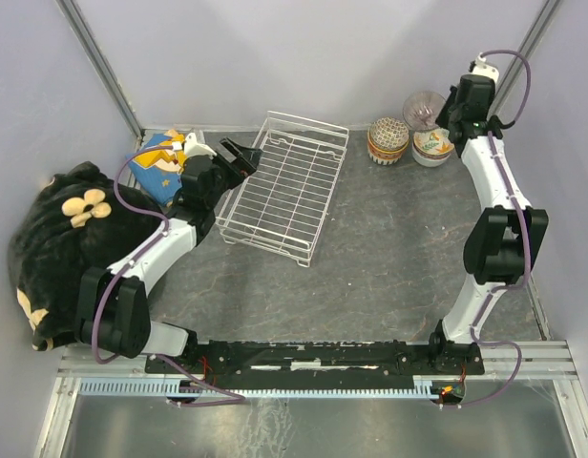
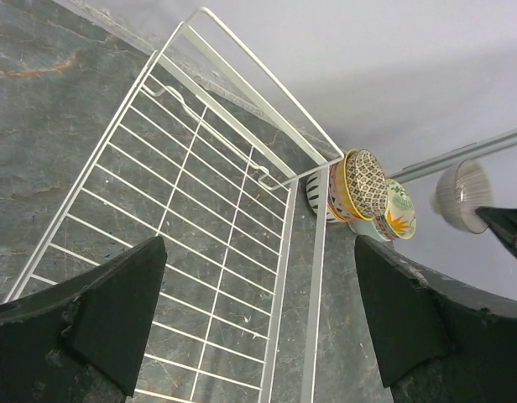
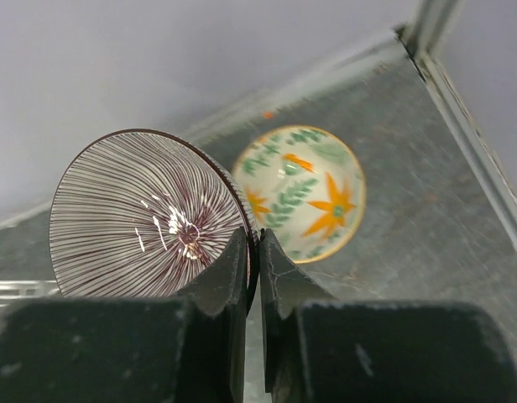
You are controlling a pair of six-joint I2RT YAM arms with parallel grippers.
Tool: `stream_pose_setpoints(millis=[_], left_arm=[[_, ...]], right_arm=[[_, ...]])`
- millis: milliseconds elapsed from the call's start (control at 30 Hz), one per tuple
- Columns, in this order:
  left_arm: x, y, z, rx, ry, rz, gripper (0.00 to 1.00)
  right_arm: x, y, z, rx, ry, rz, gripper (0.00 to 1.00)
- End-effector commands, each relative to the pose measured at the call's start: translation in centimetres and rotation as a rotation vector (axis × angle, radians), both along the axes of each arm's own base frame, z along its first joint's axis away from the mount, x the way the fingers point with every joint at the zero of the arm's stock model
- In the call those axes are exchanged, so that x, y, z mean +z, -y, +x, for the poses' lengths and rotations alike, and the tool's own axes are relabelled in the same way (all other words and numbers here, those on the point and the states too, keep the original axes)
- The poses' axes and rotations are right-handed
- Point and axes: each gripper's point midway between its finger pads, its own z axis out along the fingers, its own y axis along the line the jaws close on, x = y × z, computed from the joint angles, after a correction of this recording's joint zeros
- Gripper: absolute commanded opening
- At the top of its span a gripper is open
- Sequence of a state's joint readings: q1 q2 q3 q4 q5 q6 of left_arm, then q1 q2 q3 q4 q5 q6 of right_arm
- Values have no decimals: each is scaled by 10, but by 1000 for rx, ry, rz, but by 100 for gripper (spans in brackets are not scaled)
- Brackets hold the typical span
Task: Unload the bowls from the dish rack
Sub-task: Place the bowl with the bowl.
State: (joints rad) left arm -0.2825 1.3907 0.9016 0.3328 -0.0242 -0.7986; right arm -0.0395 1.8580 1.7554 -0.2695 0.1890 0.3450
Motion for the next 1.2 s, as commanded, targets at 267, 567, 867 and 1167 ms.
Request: stream_pose_setpoints(millis=[267,567,867,1167], left_arm=[[16,-14,-4,45,34,72,99],[17,-21,-12,71,38,88,99],[12,-28,-26,100,30,67,99],[15,-50,-44,201,65,56,99]], right_arm=[[-14,64,27,-109,-20,31,1],[-41,73,41,-110,-72,50,1],[-58,76,45,-120,-112,39,1],[-74,80,48,-127,-148,33,1]])
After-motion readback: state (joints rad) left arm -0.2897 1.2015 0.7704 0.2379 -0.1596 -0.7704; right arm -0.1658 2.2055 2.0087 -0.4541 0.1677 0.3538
